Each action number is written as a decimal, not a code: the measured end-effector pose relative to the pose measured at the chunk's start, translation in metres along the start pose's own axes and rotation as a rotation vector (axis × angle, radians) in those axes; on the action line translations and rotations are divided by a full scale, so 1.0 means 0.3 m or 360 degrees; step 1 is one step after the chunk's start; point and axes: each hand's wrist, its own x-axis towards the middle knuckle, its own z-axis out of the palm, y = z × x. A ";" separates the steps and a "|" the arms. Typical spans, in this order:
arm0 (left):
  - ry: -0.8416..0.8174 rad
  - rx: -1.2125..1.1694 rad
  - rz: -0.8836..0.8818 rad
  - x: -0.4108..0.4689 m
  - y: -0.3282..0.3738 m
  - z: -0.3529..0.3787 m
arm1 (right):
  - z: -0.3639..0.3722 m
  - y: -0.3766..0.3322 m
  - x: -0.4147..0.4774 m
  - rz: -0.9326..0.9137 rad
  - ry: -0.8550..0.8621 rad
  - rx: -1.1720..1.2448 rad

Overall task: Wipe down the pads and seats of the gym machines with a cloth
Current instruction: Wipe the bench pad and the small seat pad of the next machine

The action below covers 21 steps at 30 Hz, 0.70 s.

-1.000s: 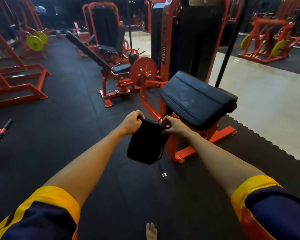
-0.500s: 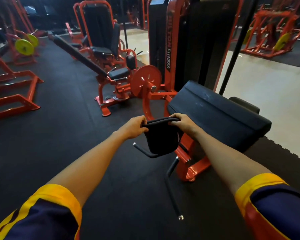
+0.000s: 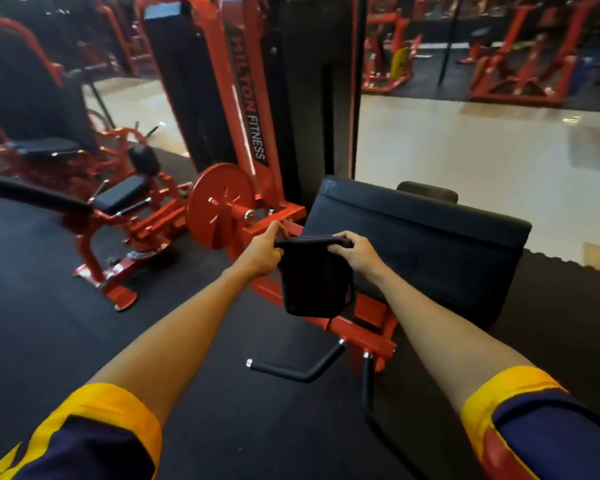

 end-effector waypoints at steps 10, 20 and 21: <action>-0.0136 -0.0041 0.0300 0.480 -0.083 -0.022 | 0.020 -0.044 0.252 0.0172 0.0482 -0.0150; -0.0408 -0.0011 0.0517 0.954 -0.104 0.082 | 0.017 0.069 0.549 0.0254 0.0934 -0.0528; -0.0426 -0.0011 0.0546 0.993 -0.103 0.086 | 0.028 0.069 0.568 0.0213 0.1025 -0.0667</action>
